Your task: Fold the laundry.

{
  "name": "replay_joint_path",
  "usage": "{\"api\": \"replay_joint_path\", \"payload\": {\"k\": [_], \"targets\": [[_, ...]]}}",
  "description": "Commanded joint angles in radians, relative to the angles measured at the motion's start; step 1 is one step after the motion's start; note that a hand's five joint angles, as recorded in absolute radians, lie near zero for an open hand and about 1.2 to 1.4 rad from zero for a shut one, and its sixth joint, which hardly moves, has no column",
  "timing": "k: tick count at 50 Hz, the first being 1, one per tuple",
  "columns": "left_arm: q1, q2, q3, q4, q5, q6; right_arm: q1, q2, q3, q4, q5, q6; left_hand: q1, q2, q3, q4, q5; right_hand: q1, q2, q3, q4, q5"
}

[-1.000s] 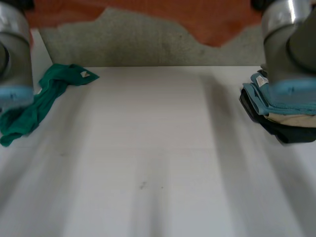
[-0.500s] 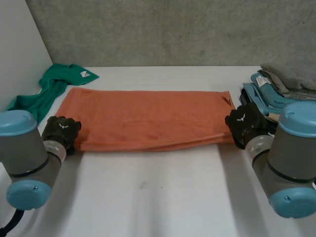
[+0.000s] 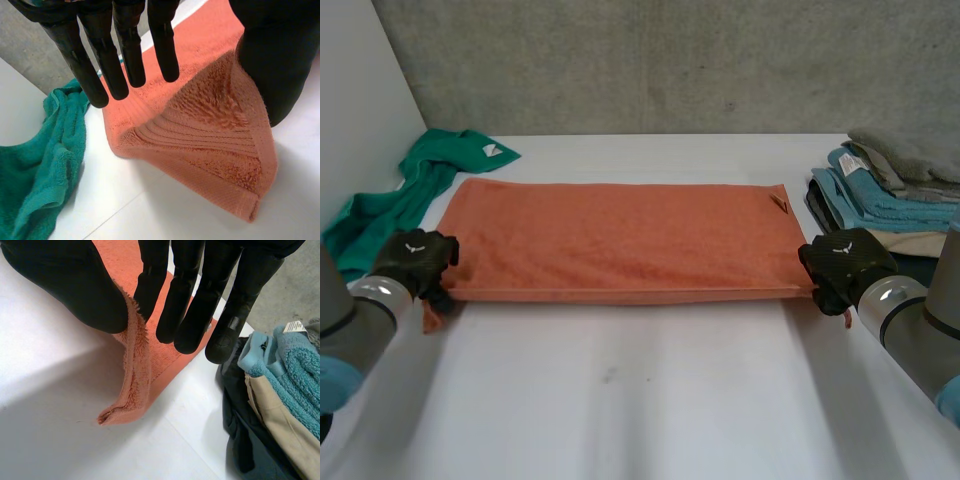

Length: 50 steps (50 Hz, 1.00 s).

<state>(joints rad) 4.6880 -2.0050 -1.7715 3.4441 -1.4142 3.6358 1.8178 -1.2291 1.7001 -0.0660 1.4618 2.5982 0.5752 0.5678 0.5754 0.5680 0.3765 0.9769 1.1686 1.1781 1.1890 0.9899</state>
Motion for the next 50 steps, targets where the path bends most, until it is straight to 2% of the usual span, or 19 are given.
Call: {"api": "replay_joint_path", "payload": {"k": [1, 9, 11, 16, 17, 21, 25, 32, 33, 37, 43, 47, 50], "targets": [[0.080, 0.003, 0.010, -0.069, 0.084, -0.071, 0.001, 0.000, 0.001, -0.003, 0.002, -0.003, 0.046, 0.054, 0.046, 0.054, 0.071, 0.419, 0.228, 0.218, 0.207, 0.232], [0.081, -0.028, 0.021, -0.069, 0.075, -0.062, 0.001, 0.000, 0.009, -0.005, -0.001, -0.001, 0.064, 0.071, 0.064, 0.071, 0.088, 0.419, 0.228, 0.218, 0.207, 0.232], [0.080, -0.029, 0.023, -0.069, 0.069, -0.060, 0.001, 0.000, 0.012, -0.005, -0.001, -0.003, 0.131, 0.139, 0.131, 0.138, 0.155, 0.419, 0.228, 0.218, 0.207, 0.232], [0.077, -0.014, 0.014, -0.080, 0.053, -0.059, 0.001, 0.000, 0.012, -0.003, 0.003, -0.013, 0.606, 0.614, 0.606, 0.614, 0.631, 0.419, 0.228, 0.218, 0.207, 0.232], [0.078, 0.004, 0.006, -0.091, 0.057, -0.055, 0.001, 0.000, 0.009, 0.002, 0.005, -0.020, 0.819, 0.826, 0.819, 0.826, 0.843, 0.419, 0.228, 0.218, 0.207, 0.232], [0.075, 0.092, -0.020, -0.161, 0.058, -0.033, -0.002, -0.013, 0.001, 0.047, -0.003, -0.046, 0.821, 0.829, 0.821, 0.828, 0.845, 0.419, 0.228, 0.218, 0.207, 0.232], [0.070, 0.185, -0.051, -0.261, 0.060, 0.029, -0.003, -0.085, -0.008, 0.155, -0.005, -0.133, 0.821, 0.829, 0.821, 0.828, 0.845, 0.419, 0.228, 0.218, 0.207, 0.232], [0.077, 0.357, -0.131, -0.500, 0.057, 0.289, -0.031, -0.174, -0.004, 0.420, 0.014, -0.369, 0.821, 0.829, 0.821, 0.828, 0.845, 0.419, 0.228, 0.218, 0.207, 0.232], [0.077, 0.386, -0.153, -0.554, 0.057, 0.355, -0.035, -0.187, 0.003, 0.454, 0.014, -0.395, 0.821, 0.829, 0.821, 0.828, 0.845, 0.419, 0.228, 0.218, 0.207, 0.232], [0.080, 0.434, -0.203, -0.626, 0.058, 0.458, -0.084, -0.234, 0.044, 0.587, 0.020, -0.503, 0.821, 0.829, 0.821, 0.828, 0.845, 0.419, 0.228, 0.218, 0.207, 0.232], [0.084, 0.420, -0.217, -0.602, 0.057, 0.486, -0.117, -0.239, 0.064, 0.568, 0.012, -0.535, 0.821, 0.829, 0.821, 0.828, 0.845, 0.419, 0.228, 0.218, 0.207, 0.232], [0.075, 0.324, -0.178, -0.525, 0.052, 0.503, -0.104, -0.196, 0.059, 0.494, 0.020, -0.533, 0.821, 0.829, 0.821, 0.828, 0.845, 0.419, 0.228, 0.218, 0.207, 0.232], [0.063, 0.240, -0.115, -0.442, 0.035, 0.500, -0.091, -0.107, 0.029, 0.439, 0.037, -0.530, 0.821, 0.829, 0.821, 0.828, 0.845, 0.419, 0.228, 0.218, 0.207, 0.232]]}}
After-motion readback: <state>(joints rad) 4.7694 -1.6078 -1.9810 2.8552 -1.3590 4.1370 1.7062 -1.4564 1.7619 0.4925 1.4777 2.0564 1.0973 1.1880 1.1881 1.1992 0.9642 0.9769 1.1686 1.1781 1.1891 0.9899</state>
